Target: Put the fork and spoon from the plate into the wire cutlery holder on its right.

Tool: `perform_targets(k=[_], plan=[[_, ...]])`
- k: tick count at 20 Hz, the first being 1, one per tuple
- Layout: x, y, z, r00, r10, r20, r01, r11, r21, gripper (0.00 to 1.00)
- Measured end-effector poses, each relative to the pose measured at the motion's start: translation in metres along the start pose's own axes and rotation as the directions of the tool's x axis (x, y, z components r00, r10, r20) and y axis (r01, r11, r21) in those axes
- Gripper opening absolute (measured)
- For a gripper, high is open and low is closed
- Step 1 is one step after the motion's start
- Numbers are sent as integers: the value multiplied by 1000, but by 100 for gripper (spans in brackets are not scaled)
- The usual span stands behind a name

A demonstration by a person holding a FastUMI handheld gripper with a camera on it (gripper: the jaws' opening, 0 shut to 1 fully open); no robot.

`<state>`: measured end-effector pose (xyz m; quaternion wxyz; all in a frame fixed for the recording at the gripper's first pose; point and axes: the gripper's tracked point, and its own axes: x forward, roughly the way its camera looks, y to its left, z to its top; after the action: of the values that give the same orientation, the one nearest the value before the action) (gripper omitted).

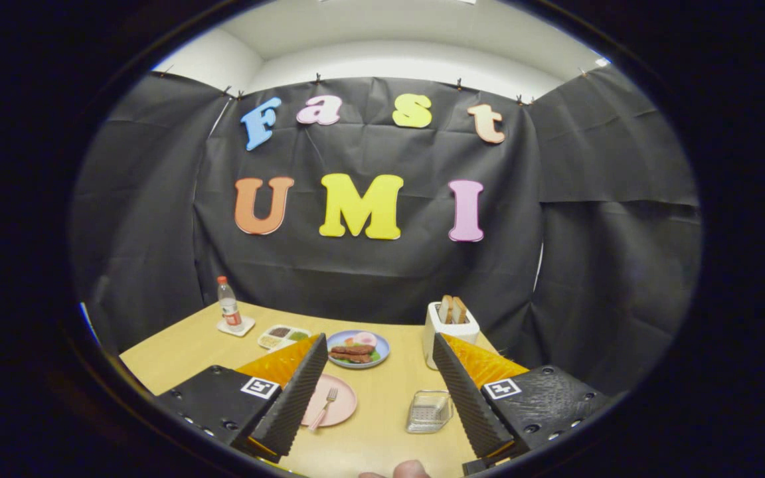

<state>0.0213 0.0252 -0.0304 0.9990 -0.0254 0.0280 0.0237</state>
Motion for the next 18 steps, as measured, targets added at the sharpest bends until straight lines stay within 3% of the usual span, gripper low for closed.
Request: perform_targets(k=[10, 14, 18], plan=[[15, 14, -67, 987, 23, -159, -24, 1000, -4, 96], [23, 39, -107, 957, 83, -278, -81, 997, 20, 96], [50, 61, -145, 912, 92, -401, -109, 994, -19, 96]])
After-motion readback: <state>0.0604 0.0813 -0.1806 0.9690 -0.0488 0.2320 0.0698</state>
